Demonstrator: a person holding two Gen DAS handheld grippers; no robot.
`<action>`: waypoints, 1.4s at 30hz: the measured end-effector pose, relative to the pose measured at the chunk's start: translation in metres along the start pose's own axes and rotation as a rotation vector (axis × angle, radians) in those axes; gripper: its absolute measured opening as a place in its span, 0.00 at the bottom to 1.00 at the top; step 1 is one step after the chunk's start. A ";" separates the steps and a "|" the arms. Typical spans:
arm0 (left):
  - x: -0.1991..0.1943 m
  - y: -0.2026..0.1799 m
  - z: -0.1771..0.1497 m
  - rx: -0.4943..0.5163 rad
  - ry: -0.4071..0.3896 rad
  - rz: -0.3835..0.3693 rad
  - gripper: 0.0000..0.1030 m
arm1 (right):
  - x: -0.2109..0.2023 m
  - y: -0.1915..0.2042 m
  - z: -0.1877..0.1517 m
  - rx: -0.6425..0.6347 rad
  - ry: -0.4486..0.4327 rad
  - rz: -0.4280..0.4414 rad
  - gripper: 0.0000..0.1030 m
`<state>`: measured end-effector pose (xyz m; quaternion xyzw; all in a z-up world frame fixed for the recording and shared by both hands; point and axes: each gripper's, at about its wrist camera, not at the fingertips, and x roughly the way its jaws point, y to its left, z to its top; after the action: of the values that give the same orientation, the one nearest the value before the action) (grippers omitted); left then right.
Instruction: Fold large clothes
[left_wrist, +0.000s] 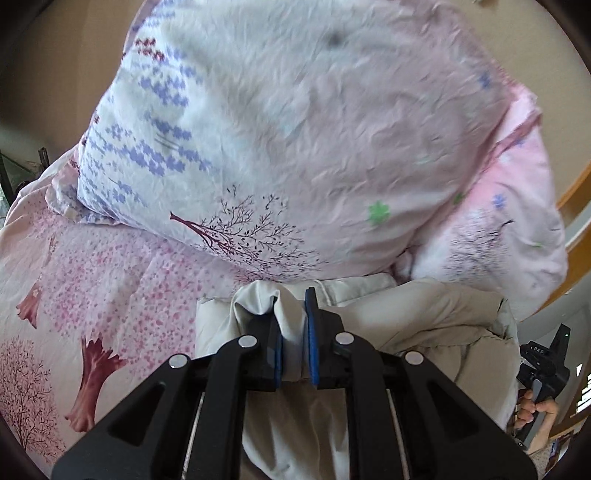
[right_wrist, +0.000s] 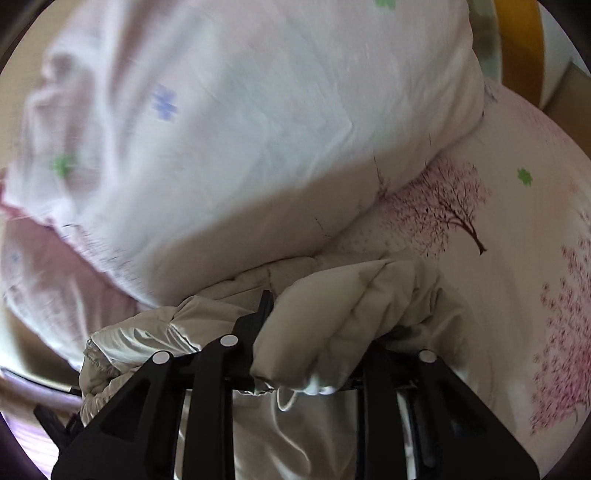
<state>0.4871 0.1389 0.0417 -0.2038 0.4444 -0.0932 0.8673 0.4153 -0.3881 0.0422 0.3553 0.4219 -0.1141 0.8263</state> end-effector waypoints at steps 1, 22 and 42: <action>0.005 0.000 0.001 -0.010 0.015 0.016 0.11 | 0.004 0.001 0.001 0.008 0.009 -0.019 0.26; -0.048 0.022 0.013 -0.155 -0.125 -0.283 0.81 | -0.088 0.020 -0.029 -0.270 -0.258 0.162 0.57; -0.036 -0.113 -0.101 0.432 -0.015 -0.003 0.82 | -0.034 0.111 -0.152 -0.750 0.000 -0.021 0.36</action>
<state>0.3864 0.0228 0.0651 -0.0143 0.4074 -0.1860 0.8940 0.3547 -0.2076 0.0630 0.0237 0.4380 0.0396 0.8978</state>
